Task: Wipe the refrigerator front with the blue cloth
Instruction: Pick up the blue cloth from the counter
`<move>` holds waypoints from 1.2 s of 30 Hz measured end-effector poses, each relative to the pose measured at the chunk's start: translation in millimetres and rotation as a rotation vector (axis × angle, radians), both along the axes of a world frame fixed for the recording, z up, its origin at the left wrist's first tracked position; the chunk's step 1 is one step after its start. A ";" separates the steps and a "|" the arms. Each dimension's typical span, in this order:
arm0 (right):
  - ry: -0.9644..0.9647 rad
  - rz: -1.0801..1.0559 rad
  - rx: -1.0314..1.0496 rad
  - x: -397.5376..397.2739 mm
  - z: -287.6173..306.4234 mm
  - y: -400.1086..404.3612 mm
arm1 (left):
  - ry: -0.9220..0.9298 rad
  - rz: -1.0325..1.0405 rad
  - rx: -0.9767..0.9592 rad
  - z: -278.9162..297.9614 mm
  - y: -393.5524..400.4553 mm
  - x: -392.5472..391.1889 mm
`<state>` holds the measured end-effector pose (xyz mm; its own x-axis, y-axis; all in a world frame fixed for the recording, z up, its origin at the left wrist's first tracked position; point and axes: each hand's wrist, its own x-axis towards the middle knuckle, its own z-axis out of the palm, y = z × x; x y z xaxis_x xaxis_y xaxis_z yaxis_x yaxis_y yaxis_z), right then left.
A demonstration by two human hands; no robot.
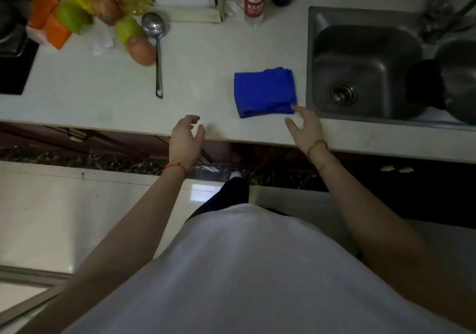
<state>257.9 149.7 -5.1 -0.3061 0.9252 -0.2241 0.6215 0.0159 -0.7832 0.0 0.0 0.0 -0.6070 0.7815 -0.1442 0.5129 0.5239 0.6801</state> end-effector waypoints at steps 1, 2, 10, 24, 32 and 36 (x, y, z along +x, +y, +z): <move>-0.051 0.059 0.069 -16.3 -5.0 14.9 | 0.022 -0.032 -0.027 -3.9 8.8 -5.6; -0.120 0.125 0.094 -31.7 -5.6 27.5 | 0.047 -0.073 -0.063 -5.2 16.9 -10.7; -0.591 0.338 0.188 -96.6 -43.1 74.9 | 0.279 -0.333 -0.276 -31.4 48.7 -35.7; -0.533 0.323 0.251 -97.1 -39.6 50.8 | 0.164 -0.130 -0.213 -20.4 18.8 -17.0; -0.135 0.450 0.163 -44.2 -20.7 -9.5 | -0.189 0.425 -0.092 -12.3 -91.0 54.1; -0.075 0.611 0.063 -21.8 -20.8 -47.6 | -0.358 0.709 -0.226 -36.6 -174.9 116.5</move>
<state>236.1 102.1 -25.9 -0.7707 0.5996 -0.2157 0.5383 0.4314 -0.7239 116.5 -174.9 -36.6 -0.8326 0.1592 -0.5304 -0.2186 0.7855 0.5789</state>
